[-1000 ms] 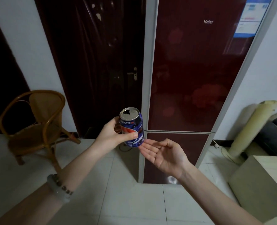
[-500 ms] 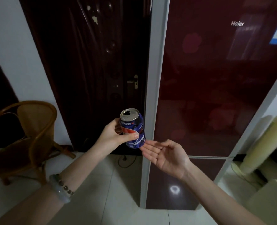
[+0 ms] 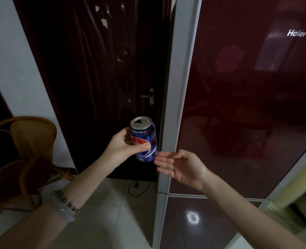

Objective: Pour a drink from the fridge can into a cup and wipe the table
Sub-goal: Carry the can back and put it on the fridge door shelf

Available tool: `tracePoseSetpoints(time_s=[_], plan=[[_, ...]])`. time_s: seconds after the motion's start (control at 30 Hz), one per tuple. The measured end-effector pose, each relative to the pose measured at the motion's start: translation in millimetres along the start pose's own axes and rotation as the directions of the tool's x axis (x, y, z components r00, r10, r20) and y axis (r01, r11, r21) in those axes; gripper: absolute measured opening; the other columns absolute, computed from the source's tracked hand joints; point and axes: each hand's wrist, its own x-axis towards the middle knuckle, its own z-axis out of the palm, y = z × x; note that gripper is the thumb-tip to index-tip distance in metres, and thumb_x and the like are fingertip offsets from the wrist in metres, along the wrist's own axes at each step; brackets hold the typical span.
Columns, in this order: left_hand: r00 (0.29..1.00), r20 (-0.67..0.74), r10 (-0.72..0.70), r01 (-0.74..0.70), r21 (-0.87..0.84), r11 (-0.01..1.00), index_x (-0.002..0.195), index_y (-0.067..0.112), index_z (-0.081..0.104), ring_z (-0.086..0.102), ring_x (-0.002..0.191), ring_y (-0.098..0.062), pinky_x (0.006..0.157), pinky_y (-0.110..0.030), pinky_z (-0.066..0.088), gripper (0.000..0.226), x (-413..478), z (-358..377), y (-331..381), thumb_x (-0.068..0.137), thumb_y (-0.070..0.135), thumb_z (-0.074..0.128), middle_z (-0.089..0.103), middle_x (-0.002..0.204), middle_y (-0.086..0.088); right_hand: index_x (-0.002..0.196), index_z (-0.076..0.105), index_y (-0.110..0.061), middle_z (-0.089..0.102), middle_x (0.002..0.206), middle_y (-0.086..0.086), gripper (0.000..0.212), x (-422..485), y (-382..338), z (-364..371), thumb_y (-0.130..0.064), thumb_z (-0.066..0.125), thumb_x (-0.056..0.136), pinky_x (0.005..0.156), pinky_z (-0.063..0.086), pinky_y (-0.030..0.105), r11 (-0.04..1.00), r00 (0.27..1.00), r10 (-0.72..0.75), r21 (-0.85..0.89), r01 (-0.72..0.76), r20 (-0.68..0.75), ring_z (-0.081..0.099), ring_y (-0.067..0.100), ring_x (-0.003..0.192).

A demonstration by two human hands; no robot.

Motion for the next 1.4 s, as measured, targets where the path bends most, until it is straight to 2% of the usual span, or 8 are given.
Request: tracePoseSetpoints(time_s=[0.13, 0.2, 0.27, 0.3, 0.37, 0.83, 1.17, 1.4], plan=[[1.000, 0.010, -0.004, 0.004, -0.028, 1.000, 0.113, 0.016, 0.059, 0.066, 0.097, -0.008, 0.077, -0.018, 0.050, 0.054, 13.2, -8.3, -0.8, 0.065, 0.008, 0.080, 0.069, 0.107, 0.000, 0.114, 0.062, -0.005, 0.063, 0.117, 0.003, 0.032, 15.2, -14.5, 0.9, -0.016, 0.043, 0.091, 0.090, 0.049, 0.019, 0.793, 0.972, -0.232, -0.576, 0.199, 0.016, 0.058, 0.014, 0.113], [1.000, 0.014, -0.010, 0.011, -0.028, 1.000, 0.112, 0.017, 0.059, 0.066, 0.098, -0.010, 0.077, -0.018, 0.050, 0.054, 18.7, -15.0, -1.8, 0.064, 0.008, 0.082, 0.069, 0.106, 0.000, 0.118, 0.062, -0.008, 0.061, 0.121, 0.000, 0.030, 24.2, -26.1, -2.4, -0.020, 0.051, 0.093, 0.098, 0.044, 0.021, 0.226, 0.888, -0.414, -0.923, 0.313, 0.200, 0.055, 0.014, 0.119], [1.000, 0.015, -0.012, 0.012, -0.018, 1.000, 0.110, 0.019, 0.060, 0.066, 0.098, -0.010, 0.081, -0.022, 0.050, 0.059, 23.2, -23.3, -3.2, 0.058, 0.015, 0.088, 0.069, 0.106, 0.000, 0.117, 0.064, -0.009, 0.064, 0.120, 0.005, 0.032, 39.0, -39.9, -6.5, -0.026, 0.056, 0.091, 0.099, 0.046, 0.031, -0.518, 0.736, -0.410, -0.802, 0.298, 0.539, 0.056, 0.020, 0.117], [1.000, 0.014, -0.011, 0.011, -0.017, 1.000, 0.109, 0.020, 0.061, 0.066, 0.098, -0.010, 0.083, -0.024, 0.049, 0.064, 24.7, -27.9, -4.1, 0.052, 0.021, 0.090, 0.070, 0.105, 0.001, 0.111, 0.067, -0.010, 0.067, 0.114, 0.006, 0.031, 49.3, -45.0, -8.8, -0.027, 0.056, 0.088, 0.098, 0.047, 0.036, -0.757, 0.656, -0.332, -0.606, 0.243, 0.678, 0.059, 0.024, 0.114], [1.000, 0.009, -0.019, 0.019, -0.024, 1.000, 0.108, 0.022, 0.062, 0.066, 0.098, -0.010, 0.085, -0.026, 0.050, 0.070, 28.3, -37.2, -7.1, 0.043, 0.034, 0.086, 0.071, 0.104, 0.002, 0.100, 0.071, -0.011, 0.069, 0.103, 0.006, 0.025, 69.4, -52.5, -11.8, -0.024, 0.054, 0.087, 0.101, 0.043, 0.043, -0.926, 0.587, -0.202, -0.348, 0.147, 0.784, 0.061, 0.026, 0.108], [0.998, 0.059, -0.028, 0.031, -0.063, 0.998, 0.109, 0.021, 0.061, 0.067, 0.095, -0.008, 0.080, -0.022, 0.050, 0.056, 35.0, -61.6, -22.4, 0.060, 0.015, 0.086, 0.071, 0.103, 0.003, 0.055, 0.070, -0.026, 0.065, 0.066, -0.002, 0.012, 95.6, -62.3, 7.7, -0.030, 0.081, 0.051, 0.099, 0.031, 0.039, -0.988, 0.942, -0.152, -0.062, -0.140, 0.301, 0.062, 0.021, 0.080], [0.997, 0.074, 0.035, -0.030, -0.068, 0.997, 0.101, 0.023, 0.061, 0.067, 0.089, -0.004, 0.068, -0.013, 0.051, 0.043, 22.8, -62.4, -23.3, 0.067, 0.005, 0.079, 0.070, 0.098, 0.004, 0.065, 0.073, -0.028, 0.069, 0.079, -0.006, 0.009, 58.4, -38.4, 28.6, -0.028, 0.072, 0.056, 0.102, 0.036, 0.037, -0.988, 0.944, -0.156, -0.042, -0.151, 0.290, 0.064, 0.019, 0.094], [0.977, 0.196, 0.082, -0.065, -0.091, 0.994, 0.100, 0.022, 0.062, 0.067, 0.088, -0.002, 0.070, -0.012, 0.049, 0.058, -6.4, -36.9, -13.1, 0.049, 0.018, 0.089, 0.073, 0.091, 0.009, 0.057, 0.067, -0.020, 0.059, 0.066, 0.000, 0.010, -17.2, 5.7, 22.7, -0.014, 0.066, 0.065, 0.099, 0.030, 0.036, -0.982, 0.823, -0.181, -0.142, -0.123, 0.538, 0.056, 0.024, 0.074]])
